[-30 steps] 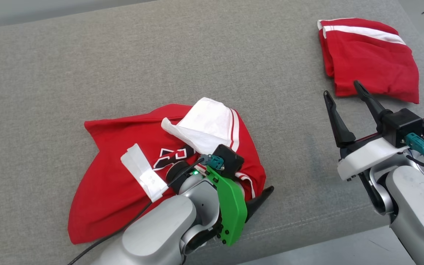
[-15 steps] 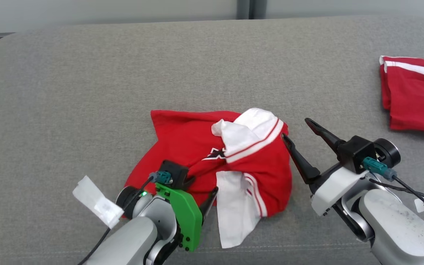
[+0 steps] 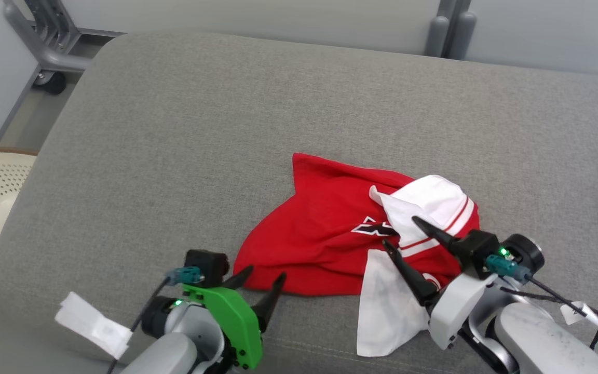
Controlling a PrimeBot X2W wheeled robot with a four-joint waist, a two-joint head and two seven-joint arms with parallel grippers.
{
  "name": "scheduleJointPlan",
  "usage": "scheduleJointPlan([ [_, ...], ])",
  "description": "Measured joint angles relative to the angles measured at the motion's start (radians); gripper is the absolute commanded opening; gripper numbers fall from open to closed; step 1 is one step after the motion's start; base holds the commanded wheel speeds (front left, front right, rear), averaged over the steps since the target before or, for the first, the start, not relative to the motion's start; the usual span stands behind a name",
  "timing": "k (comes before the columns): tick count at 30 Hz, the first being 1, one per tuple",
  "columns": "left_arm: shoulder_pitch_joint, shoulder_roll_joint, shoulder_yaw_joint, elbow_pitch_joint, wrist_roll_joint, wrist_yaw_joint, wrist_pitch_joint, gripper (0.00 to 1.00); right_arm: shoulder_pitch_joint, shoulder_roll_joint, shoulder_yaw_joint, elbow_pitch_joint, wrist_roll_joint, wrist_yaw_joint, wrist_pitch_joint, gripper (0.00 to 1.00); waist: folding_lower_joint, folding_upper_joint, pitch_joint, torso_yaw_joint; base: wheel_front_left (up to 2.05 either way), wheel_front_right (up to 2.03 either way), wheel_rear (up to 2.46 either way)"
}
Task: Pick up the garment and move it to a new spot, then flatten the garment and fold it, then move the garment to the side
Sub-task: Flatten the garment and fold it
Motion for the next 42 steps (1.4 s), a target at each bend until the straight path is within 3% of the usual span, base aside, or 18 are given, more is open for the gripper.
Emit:
scheduleJointPlan([
  [6, 0.038, 0.074, 0.077, -0.019, -0.017, 0.009, -0.033, 1.00, 0.086, 0.067, 0.058, -0.037, 0.041, 0.013, 0.022, 1.00, 0.0000, 0.0000, -0.023, 0.026, 0.00, 0.00, 0.00],
  [15, 0.079, 0.101, 0.131, -0.046, -0.041, 0.019, -0.055, 1.00, 0.211, 0.057, 0.066, -0.033, 0.072, -0.011, 0.042, 1.00, 0.0000, 0.0000, -0.010, -0.030, 0.00, 0.00, 0.00],
  [19, 0.082, 0.103, 0.137, -0.066, -0.045, 0.019, -0.055, 1.00, 0.215, 0.046, 0.045, -0.040, 0.075, -0.029, 0.042, 1.00, 0.0000, 0.0000, 0.008, -0.053, 0.00, 0.00, 0.00],
  [31, 0.080, 0.112, 0.153, -0.102, -0.043, 0.028, -0.055, 1.00, 0.308, -0.034, 0.017, -0.026, 0.134, -0.036, 0.070, 1.00, 0.0000, 0.0000, 0.068, -0.073, 0.00, 0.00, 0.00],
  [42, 0.076, 0.113, 0.164, -0.138, -0.017, 0.029, -0.065, 1.00, 0.290, 0.025, 0.007, -0.027, 0.175, -0.017, 0.067, 1.00, 0.0000, 0.0000, 0.089, -0.041, 0.00, 0.00, 0.00],
])
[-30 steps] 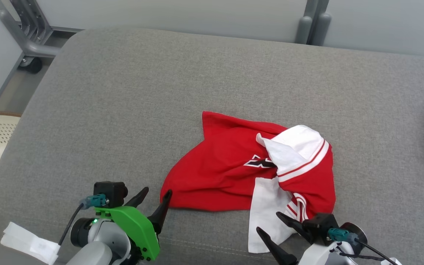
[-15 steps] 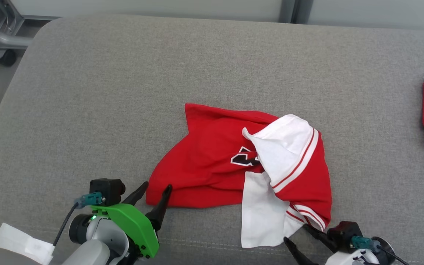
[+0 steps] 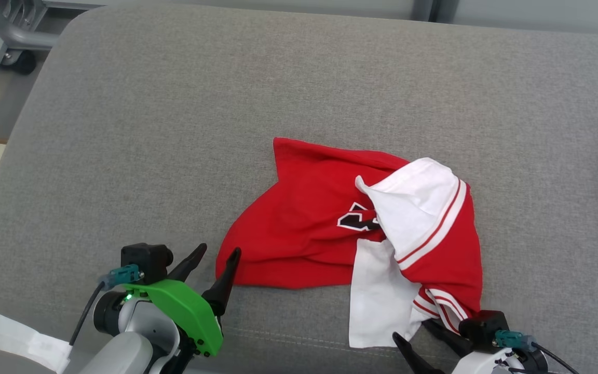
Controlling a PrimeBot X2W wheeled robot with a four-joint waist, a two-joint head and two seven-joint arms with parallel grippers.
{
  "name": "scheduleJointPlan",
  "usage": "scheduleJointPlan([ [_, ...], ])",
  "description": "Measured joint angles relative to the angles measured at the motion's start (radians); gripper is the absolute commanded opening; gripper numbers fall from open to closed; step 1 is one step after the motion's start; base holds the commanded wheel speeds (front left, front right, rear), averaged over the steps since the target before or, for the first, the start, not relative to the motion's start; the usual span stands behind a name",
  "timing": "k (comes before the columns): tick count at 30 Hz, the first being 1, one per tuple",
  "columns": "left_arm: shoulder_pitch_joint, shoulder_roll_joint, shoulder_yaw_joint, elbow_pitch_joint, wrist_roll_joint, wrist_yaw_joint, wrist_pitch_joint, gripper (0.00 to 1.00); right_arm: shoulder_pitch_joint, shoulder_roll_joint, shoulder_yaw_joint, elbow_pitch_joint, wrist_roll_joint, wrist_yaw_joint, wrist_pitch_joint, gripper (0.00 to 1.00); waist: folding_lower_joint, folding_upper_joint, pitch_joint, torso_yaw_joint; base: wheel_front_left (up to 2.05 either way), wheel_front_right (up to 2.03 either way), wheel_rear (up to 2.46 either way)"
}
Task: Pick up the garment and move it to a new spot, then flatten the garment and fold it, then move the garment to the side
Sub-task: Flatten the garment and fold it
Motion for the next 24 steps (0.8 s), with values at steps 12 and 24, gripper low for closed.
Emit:
scheduleJointPlan([
  [12, 0.000, -0.001, 0.038, -0.012, 0.006, 0.003, -0.027, 1.00, -0.012, 0.031, -0.021, 0.044, 0.040, 0.006, -0.009, 0.64, 0.0000, 0.0000, 0.007, 0.081, 0.00, 0.00, 0.00],
  [24, 0.044, 0.018, 0.119, -0.013, 0.003, 0.007, -0.071, 1.00, -0.095, 0.027, -0.057, 0.037, 0.048, 0.026, 0.001, 0.00, 0.0000, 0.0000, -0.002, 0.089, 0.00, 0.00, 0.00],
])
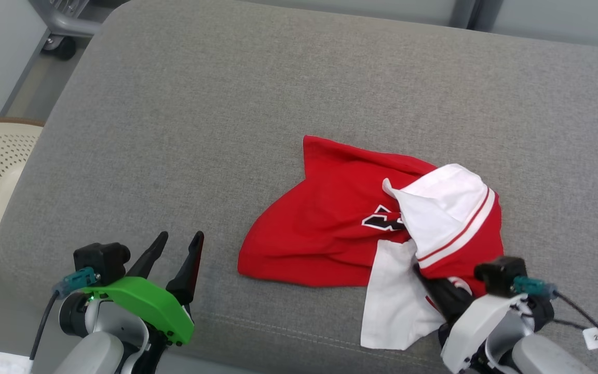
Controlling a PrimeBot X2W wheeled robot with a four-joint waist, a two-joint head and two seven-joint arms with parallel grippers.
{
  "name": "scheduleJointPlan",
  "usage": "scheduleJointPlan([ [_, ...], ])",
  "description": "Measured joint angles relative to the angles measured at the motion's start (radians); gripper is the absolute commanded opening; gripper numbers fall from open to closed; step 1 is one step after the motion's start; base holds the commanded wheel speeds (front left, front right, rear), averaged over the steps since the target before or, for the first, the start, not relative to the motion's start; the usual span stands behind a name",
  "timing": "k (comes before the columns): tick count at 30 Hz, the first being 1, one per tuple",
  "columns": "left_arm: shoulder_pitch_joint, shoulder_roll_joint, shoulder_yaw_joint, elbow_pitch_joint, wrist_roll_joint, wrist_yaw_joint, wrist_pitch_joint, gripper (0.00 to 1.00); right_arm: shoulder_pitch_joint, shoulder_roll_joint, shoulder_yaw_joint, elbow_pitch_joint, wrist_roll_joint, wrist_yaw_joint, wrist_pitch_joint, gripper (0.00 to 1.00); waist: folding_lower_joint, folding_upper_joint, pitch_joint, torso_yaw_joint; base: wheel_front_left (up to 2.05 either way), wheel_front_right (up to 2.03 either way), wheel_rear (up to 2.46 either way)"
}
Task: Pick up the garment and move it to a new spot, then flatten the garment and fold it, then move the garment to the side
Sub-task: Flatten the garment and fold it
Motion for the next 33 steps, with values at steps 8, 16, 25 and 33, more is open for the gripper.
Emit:
scheduleJointPlan([
  [8, 0.001, -0.009, -0.004, -0.016, 0.003, 0.000, 0.001, 1.00, -0.039, -0.081, 0.002, -0.062, -0.007, 0.005, 0.048, 0.04, 0.0000, 0.0000, -0.017, -0.033, 0.00, 0.00, 0.00],
  [16, 0.003, -0.030, -0.005, -0.022, 0.003, 0.000, 0.001, 1.00, -0.019, -0.170, 0.154, -0.075, -0.136, 0.052, 0.164, 1.00, 0.0000, 0.0000, -0.008, -0.027, 0.00, 0.00, 0.00],
  [25, 0.003, -0.058, -0.021, -0.033, 0.005, 0.000, 0.003, 1.00, -0.110, -0.257, 0.222, -0.102, -0.269, 0.079, 0.295, 1.00, 0.0000, 0.0000, -0.006, 0.005, 0.00, 0.00, 0.00],
  [33, 0.003, -0.090, -0.038, -0.033, 0.004, 0.000, 0.010, 1.00, -0.169, -0.309, 0.234, -0.108, -0.280, 0.097, 0.410, 1.00, 0.0000, 0.0000, 0.010, 0.061, 0.00, 0.00, 0.00],
])
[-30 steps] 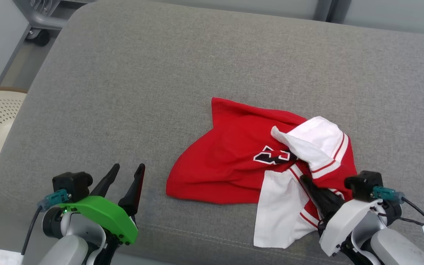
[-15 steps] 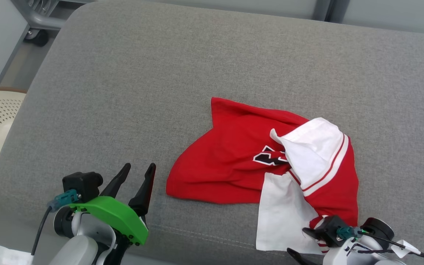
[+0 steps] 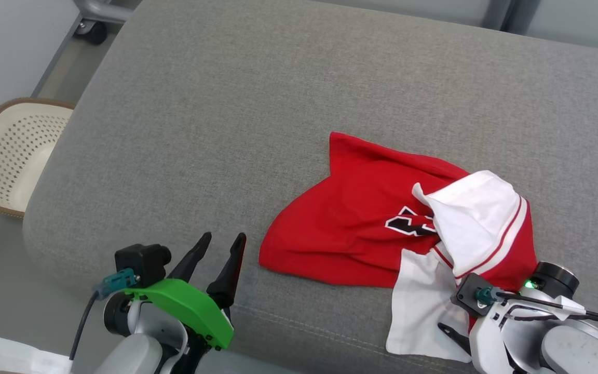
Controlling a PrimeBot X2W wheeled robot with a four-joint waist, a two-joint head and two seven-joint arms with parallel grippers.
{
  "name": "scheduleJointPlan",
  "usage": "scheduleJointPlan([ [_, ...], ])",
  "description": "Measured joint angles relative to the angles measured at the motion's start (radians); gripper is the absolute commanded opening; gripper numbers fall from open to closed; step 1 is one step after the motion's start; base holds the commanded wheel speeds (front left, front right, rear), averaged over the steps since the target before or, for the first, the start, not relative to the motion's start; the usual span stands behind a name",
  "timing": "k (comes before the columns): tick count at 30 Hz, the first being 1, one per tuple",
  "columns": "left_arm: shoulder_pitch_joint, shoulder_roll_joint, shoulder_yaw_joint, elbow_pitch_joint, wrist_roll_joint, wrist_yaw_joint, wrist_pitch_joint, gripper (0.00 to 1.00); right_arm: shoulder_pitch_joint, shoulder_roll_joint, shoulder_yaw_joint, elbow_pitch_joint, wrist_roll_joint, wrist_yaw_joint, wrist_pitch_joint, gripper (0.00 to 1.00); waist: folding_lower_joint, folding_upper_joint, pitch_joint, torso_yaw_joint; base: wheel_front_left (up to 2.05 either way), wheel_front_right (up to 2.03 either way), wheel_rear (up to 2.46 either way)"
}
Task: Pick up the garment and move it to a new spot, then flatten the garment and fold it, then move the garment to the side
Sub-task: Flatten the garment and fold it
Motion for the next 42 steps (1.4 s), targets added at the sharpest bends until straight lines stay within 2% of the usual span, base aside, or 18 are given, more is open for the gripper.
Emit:
scheduleJointPlan([
  [1, 0.000, -0.003, 0.000, 0.001, 0.000, 0.000, 0.000, 1.00, -0.003, -0.004, 0.004, -0.003, 0.000, 0.000, 0.012, 0.98, 0.0000, 0.0000, 0.002, 0.007, 0.00, 0.00, 0.00],
  [2, 0.000, -0.005, 0.000, 0.001, 0.000, 0.000, -0.001, 1.00, -0.007, -0.008, 0.005, -0.005, 0.002, 0.005, 0.022, 0.76, 0.0000, 0.0000, 0.004, 0.015, 0.00, 0.00, 0.00],
  [3, 0.000, -0.006, 0.000, 0.003, 0.000, 0.000, -0.001, 1.00, -0.012, -0.012, 0.006, -0.005, 0.006, 0.009, 0.032, 0.47, 0.0000, 0.0000, 0.006, 0.022, 0.00, 0.00, 0.00],
  [4, 0.000, -0.007, 0.000, 0.006, 0.000, 0.000, -0.001, 1.00, -0.016, -0.016, 0.009, -0.007, 0.009, 0.009, 0.040, 0.00, 0.0000, 0.0000, 0.008, 0.028, 0.00, 0.00, 0.00],
  [14, 0.002, -0.006, 0.026, 0.025, -0.001, 0.000, -0.022, 1.00, -0.062, 0.002, -0.022, -0.037, 0.096, 0.009, 0.076, 0.00, 0.0000, 0.0000, -0.002, 0.043, 0.00, 0.00, 0.00],
  [22, 0.007, 0.005, 0.049, 0.025, -0.001, 0.000, -0.028, 1.00, -0.155, 0.015, -0.183, -0.169, 0.243, 0.006, 0.056, 0.00, 0.0000, -0.0001, -0.018, 0.003, 0.00, 0.00, 0.00],
  [28, 0.016, 0.010, 0.049, 0.020, -0.001, 0.000, -0.027, 1.00, -0.217, -0.037, -0.316, -0.206, 0.316, -0.030, 0.057, 0.00, 0.0000, 0.0000, -0.029, -0.036, 0.00, 0.00, 0.00],
  [34, 0.018, 0.009, 0.037, 0.009, -0.001, 0.000, -0.020, 1.00, -0.231, -0.050, -0.397, -0.223, 0.388, -0.061, 0.062, 0.00, 0.0000, 0.0000, -0.029, -0.072, 0.00, 0.00, 0.00],
  [42, 0.018, -0.002, 0.018, 0.001, 0.000, 0.000, -0.016, 1.00, -0.251, -0.129, -0.569, -0.182, 0.432, -0.151, 0.058, 0.00, 0.0000, 0.0000, -0.018, -0.089, 0.00, 0.00, 0.00],
])
